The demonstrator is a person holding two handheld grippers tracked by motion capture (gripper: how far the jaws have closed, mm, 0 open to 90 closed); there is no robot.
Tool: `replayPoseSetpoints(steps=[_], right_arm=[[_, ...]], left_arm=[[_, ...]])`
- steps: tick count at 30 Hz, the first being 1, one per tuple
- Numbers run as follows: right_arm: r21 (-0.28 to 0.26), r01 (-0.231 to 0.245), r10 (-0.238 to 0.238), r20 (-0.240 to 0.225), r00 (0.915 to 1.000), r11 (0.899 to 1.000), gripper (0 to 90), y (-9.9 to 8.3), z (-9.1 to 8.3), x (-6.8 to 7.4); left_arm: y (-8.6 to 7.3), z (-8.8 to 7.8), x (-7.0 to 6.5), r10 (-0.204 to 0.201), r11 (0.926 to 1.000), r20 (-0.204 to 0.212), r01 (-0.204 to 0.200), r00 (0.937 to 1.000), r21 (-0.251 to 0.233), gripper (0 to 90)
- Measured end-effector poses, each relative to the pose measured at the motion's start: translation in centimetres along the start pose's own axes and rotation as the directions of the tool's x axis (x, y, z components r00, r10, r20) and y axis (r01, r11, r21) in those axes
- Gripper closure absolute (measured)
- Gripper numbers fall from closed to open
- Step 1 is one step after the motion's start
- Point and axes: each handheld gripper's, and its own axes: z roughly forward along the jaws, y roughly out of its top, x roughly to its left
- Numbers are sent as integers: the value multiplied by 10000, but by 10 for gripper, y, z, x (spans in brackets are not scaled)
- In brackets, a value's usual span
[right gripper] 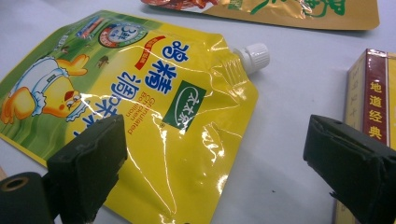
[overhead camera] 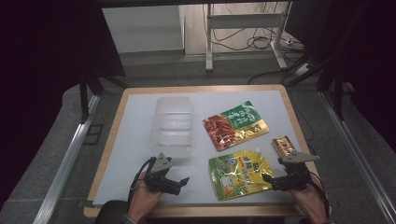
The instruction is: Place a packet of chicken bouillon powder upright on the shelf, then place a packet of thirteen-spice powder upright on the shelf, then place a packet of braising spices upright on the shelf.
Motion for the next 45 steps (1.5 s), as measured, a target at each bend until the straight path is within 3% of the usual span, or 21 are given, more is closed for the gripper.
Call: replayPoseSetpoints(steps=[21,28,31,35,40,45], right_arm=[[188,-9,9,45,10000,9998,36,-1,2,0],[170,-11,8,131,9999,9999,35,-1,2,-1],[165,12,-14,155,9999,9999,35,-1,1,-1],[152,8,-11,204,9998,9999,35,-1,1,-1],[89,58,-61,247,9997,9999,35,-1,0,-1],[77,81,-83,280,9996,9999,35,-1,0,-1]], left_arm=[[2,6,-9,583,9974,-267,-572,9979,432,2],[4,10,-15,940,9928,-544,-895,9941,801,2],[6,10,-17,900,9931,-304,-873,9955,788,4],[10,10,-23,1003,9919,-246,-980,9947,803,51],[15,12,-32,1424,9870,-228,-1402,9896,787,160],[19,15,-36,1360,9879,200,-1371,9905,724,288]])
